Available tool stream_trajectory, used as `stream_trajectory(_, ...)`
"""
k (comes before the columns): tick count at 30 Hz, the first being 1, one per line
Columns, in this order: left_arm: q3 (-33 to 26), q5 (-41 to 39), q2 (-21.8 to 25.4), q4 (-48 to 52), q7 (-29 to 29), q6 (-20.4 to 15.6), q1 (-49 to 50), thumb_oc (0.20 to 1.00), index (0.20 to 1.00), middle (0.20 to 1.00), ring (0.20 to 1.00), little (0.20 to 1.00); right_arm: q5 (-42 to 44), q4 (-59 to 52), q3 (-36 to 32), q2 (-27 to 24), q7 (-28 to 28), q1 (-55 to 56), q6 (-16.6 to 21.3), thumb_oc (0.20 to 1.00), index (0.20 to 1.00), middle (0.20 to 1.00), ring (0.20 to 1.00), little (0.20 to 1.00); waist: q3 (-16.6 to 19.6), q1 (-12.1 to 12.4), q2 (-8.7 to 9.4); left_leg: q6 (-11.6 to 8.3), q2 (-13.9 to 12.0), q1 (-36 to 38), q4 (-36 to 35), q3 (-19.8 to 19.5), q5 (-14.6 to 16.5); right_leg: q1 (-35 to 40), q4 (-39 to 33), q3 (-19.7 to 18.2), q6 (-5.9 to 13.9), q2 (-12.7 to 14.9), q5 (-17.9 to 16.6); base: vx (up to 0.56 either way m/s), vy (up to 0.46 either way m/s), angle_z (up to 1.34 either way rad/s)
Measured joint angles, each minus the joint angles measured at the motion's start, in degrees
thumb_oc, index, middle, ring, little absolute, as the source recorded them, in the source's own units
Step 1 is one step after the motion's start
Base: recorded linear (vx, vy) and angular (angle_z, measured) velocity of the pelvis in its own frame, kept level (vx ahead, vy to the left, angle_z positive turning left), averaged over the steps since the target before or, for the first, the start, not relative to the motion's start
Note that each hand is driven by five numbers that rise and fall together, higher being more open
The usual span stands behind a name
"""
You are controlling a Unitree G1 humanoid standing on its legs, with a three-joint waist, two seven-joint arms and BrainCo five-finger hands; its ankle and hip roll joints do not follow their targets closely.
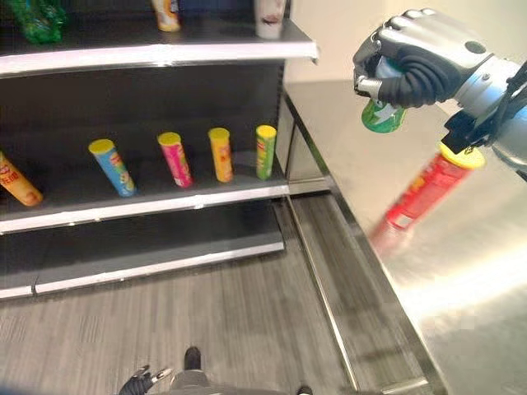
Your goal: Put the goods on the table back onto the shelves and tidy them up.
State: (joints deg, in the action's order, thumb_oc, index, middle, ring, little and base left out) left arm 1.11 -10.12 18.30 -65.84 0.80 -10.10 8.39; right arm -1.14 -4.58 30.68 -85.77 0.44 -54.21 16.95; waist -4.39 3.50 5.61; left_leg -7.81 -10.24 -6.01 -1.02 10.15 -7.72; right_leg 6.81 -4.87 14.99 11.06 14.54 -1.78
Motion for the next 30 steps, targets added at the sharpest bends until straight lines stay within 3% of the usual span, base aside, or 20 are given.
stream_trajectory(1,-1.12,0.05,1.85,-0.02,0.27,-0.05,-0.5,1.0,1.0,1.0,1.0,1.0,-0.66,0.61,-0.59,3.36,-0.39,0.21,-0.3,0.2,0.2,0.2,0.2,0.2,0.9,0.6,1.47,1.08,1.67,0.25,0.05,0.14,0.75,-0.25,0.91,-0.15,-0.11,1.08,-1.58,0.14,0.455,0.17)
stream_trajectory(3,-1.0,0.05,2.92,0.72,0.37,-0.12,-1.41,1.0,1.0,1.0,1.0,1.0,-1.79,1.03,-0.53,5.68,-1.06,0.19,-0.46,0.2,0.2,0.2,0.2,0.2,0.97,1.1,1.37,1.79,2.56,0.98,-0.47,0.31,1.21,-0.65,2.57,-0.32,0.06,2.58,-2.11,0.08,0.374,0.09)
stream_trajectory(5,-0.9,0.07,3.33,0.97,1.01,-0.15,-2.42,1.0,1.0,1.0,1.0,1.0,-4.39,3.53,0.73,7.06,-1.67,-2.37,-1.11,0.2,0.2,0.2,0.2,0.2,0.96,2.22,1.35,2.98,5.16,1.26,-0.96,0.49,1.94,-1.55,4.65,-0.24,0.05,4.61,-2.39,0.08,0.322,0.06)
stream_trajectory(8,0.04,0.07,3.39,0.58,1.4,-0.1,-2.63,1.0,1.0,1.0,1.0,1.0,-6.1,8.96,6.39,7.97,-2.97,-7.49,-2.79,0.2,0.2,0.2,0.2,0.2,1.03,2.23,0.85,4.3,7.11,2.02,-2.13,-0.32,2.11,-2.17,7.22,-0.64,0.23,6.31,-2.75,0.1,0.141,0.17)
stream_trajectory(11,0.56,0.03,4.36,0.42,1.46,-0.12,-3.04,1.0,1.0,1.0,1.0,1.0,-6.75,14.91,12.03,8.41,-3.33,-13.72,-4.01,0.2,0.2,0.2,0.2,0.2,0.92,2.46,1.17,4.97,7.43,2.1,-3.46,-1.8,1.47,-2.58,8.34,-2.61,0.67,6.25,-3.15,0.11,0.083,0.2)
stream_trajectory(12,0.72,0.0,3.9,0.25,1.5,-0.12,-2.92,1.0,1.0,1.0,1.0,1.0,-6.67,16.62,12.73,10.03,-3.64,-16.12,-4.31,0.2,0.2,0.2,0.2,0.2,0.5,2.8,0.37,5.62,6.59,2.44,-4.06,-2.47,1.13,-5.25,12.37,-3.67,1.86,5.77,-2.15,0.1,0.047,0.14)
stream_trajectory(13,1.17,-0.01,3.63,0.44,1.38,-0.09,-2.9,1.0,1.0,1.0,1.0,1.0,-6.67,17.6,13.75,10.0,-3.91,-17.52,-4.3,0.2,0.2,0.2,0.2,0.2,0.02,2.37,-0.8,5.89,5.35,2.19,-4.04,-3.59,1.15,-5.88,10.94,-6.05,4.27,3.82,1.91,0.15,0.087,0.08)
stream_trajectory(14,1.17,-0.09,3.23,0.37,1.5,-0.07,-3.33,1.0,1.0,1.0,1.0,1.0,-6.66,18.76,14.68,10.89,-3.97,-18.84,-4.13,0.2,0.2,0.2,0.2,0.2,-0.4,2.38,-1.4,6.36,4.4,2.13,-4.05,-3.97,1.49,-6.12,7.67,-8.46,4.49,0.98,3.2,0.19,0.08,0.26)
stream_trajectory(15,1.14,-0.34,3.72,-0.16,1.56,-0.05,-3.62,1.0,1.0,1.0,1.0,1.0,-6.66,20.89,17.1,12.14,-3.9,-21.56,-4.21,0.2,0.2,0.2,0.2,0.2,-0.92,2.18,-1.48,5.65,3.33,1.74,-4.05,-5.13,1.02,-6.38,0.25,-11.13,4.18,-4.49,2.94,0.3,0.092,0.45)
stream_trajectory(16,1.35,-0.58,3.81,-0.26,1.48,-0.03,-4.43,1.0,1.0,1.0,1.0,1.0,-6.66,22.7,19.12,12.62,-3.95,-23.87,-4.22,0.2,0.2,0.2,0.2,0.2,-1.71,1.14,-0.88,4.61,3.76,1.72,-4.08,-7.17,0.36,-6.03,-0.85,-13.77,1.25,-7.43,0.18,0.31,0.06,1.1)
stream_trajectory(17,1.32,-1.16,2.54,-0.49,1.36,-0.12,-4.87,1.0,1.0,1.0,1.0,1.0,-6.63,24.07,20.16,12.26,-4.0,-24.59,-4.43,0.2,0.2,0.2,0.2,0.2,-2.1,-0.04,-1.66,4.09,4.31,1.27,-4.28,-10.06,-0.01,-4.38,0.38,-12.46,-1.65,-8.2,0.72,0.23,0.039,1.08)
stream_trajectory(18,1.59,-1.46,1.48,-0.32,1.38,-0.57,-4.97,1.0,1.0,1.0,1.0,1.0,-6.59,25.65,22.45,12.16,-4.14,-26.3,-4.62,0.2,0.2,0.2,0.2,0.2,-2.38,0.27,-2.69,4.82,3.92,1.35,-3.91,-12.13,0.42,-5.0,3.33,-13.39,-2.1,-9.39,2.91,0.17,-0.015,1.53)
stream_trajectory(19,3.49,-2.44,0.72,-0.48,1.34,-0.48,-6.05,1.0,1.0,1.0,1.0,1.0,-6.64,28.41,26.05,11.46,-4.1,-28.72,-5.37,0.2,0.2,0.2,0.2,0.2,-2.84,-1.78,-3.92,4.71,3.7,0.75,-3.16,-15.3,0.13,-4.58,6.15,-17.27,-2.67,-11.94,6.72,0.17,-0.012,1.19)
stream_trajectory(22,6.33,-2.45,-0.68,0.18,1.26,-0.53,-6.0,1.0,1.0,1.0,1.0,1.0,-6.61,30.39,27.56,8.58,-3.92,-33.52,-6.46,0.2,0.2,0.2,0.2,0.2,-3.7,-0.91,-6.18,3.89,3.45,-1.61,-2.7,-20.05,-1.12,-4.77,8.85,-13.58,-5.93,-13.71,7.65,0.2,-0.078,0.98)
stream_trajectory(25,7.07,-2.79,-1.33,0.06,1.28,-0.24,-4.81,1.0,1.0,1.0,1.0,1.0,-6.61,31.47,28.09,8.44,-3.76,-34.19,-7.42,0.2,0.2,0.2,0.2,0.2,-3.81,-1.13,-6.8,2.38,3.92,-2.52,-2.27,-22.82,-2.2,-4.06,10.38,-10.29,-6.65,-14.01,9.3,0.15,-0.08,0.79)
stream_trajectory(28,7.95,-3.94,-2.76,0.18,1.25,-0.18,-4.14,1.0,1.0,1.0,1.0,1.0,-6.6,31.26,29.36,8.58,-3.38,-34.41,-7.69,0.2,0.2,0.2,0.2,0.2,-3.78,-0.98,-6.85,1.36,4.45,-2.94,-2.78,-26.84,-3.01,-3.69,12.1,-11.08,-7.36,-14.68,11.74,0.18,-0.076,0.67)
stream_trajectory(30,7.93,-4.06,-3.44,0.62,1.23,-0.13,-3.44,1.0,1.0,1.0,1.0,1.0,-6.6,30.51,29.48,9.37,-3.27,-34.46,-7.53,0.2,0.2,0.2,0.2,0.2,-3.7,-0.76,-6.93,2.14,3.97,-2.95,-3.44,-27.4,-2.46,-2.93,11.26,-9.8,-7.85,-15.22,11.5,0.12,-0.043,0.34)
